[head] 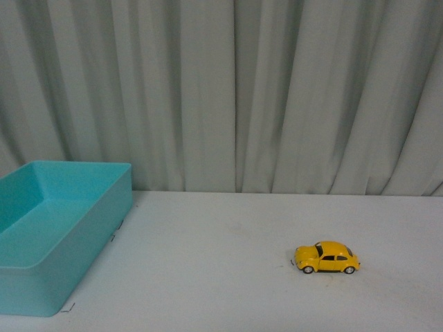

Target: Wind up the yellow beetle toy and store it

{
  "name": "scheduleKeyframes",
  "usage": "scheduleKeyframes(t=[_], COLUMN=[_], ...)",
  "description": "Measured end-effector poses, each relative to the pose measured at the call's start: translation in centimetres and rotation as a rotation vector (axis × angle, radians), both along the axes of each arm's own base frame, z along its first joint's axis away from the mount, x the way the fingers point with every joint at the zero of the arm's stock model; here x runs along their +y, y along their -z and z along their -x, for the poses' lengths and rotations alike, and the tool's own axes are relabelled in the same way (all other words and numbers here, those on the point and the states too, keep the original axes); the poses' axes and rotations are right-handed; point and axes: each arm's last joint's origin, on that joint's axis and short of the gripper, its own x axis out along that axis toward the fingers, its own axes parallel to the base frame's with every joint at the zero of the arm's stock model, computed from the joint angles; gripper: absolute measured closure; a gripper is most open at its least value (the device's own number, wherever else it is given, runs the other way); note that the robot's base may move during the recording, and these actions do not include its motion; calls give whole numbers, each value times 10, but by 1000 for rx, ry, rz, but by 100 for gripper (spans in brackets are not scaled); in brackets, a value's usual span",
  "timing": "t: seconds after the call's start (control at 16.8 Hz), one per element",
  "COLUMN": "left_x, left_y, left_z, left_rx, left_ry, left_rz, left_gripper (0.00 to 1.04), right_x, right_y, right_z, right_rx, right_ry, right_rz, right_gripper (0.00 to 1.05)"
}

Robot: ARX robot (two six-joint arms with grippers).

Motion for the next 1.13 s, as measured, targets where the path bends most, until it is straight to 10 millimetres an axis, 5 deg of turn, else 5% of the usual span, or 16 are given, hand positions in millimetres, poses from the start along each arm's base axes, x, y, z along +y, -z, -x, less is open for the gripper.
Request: scheduleKeyframes(t=[1.13], left_x=[0], left_y=[0], left_z=[0], left_rx=[4], left_ry=[0], left_rz=[0], left_gripper=[7], right_x=[0], right_y=[0], right_z=[0], right_rx=[3], right_ry=[0], right_rz=[0], right_gripper=[7])
